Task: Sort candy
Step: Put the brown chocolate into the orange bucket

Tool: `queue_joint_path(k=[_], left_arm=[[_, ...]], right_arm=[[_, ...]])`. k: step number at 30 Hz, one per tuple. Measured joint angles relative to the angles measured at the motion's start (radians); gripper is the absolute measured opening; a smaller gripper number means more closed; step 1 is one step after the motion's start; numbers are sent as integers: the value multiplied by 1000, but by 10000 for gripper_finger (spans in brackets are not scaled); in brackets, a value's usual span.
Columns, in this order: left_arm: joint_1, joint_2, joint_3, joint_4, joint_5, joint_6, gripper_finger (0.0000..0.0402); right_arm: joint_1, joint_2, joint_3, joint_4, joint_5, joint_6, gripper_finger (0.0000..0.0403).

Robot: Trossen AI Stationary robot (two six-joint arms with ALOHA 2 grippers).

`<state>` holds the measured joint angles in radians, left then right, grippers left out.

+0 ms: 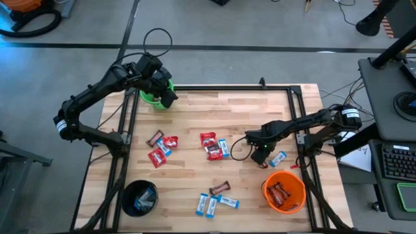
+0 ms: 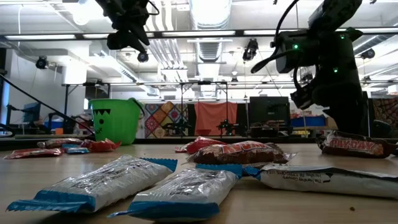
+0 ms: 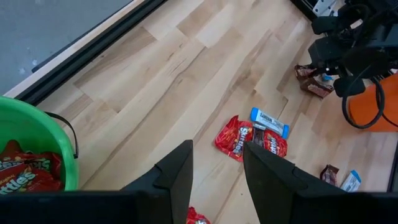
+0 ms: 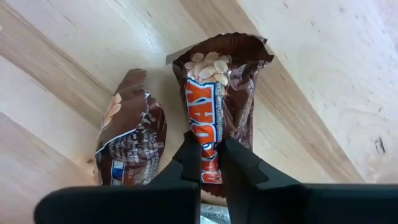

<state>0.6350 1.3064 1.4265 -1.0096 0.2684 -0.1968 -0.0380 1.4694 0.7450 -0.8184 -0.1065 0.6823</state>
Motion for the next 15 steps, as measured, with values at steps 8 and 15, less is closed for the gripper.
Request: queue_joint_path(k=[8,15], left_arm=[[0,0,0,0,0,5,123],[0,0,0,0,0,27,123]], right_arm=[[0,-83,-4,-34,9,77,17],[0,-198,-2,-51,9,179,16]])
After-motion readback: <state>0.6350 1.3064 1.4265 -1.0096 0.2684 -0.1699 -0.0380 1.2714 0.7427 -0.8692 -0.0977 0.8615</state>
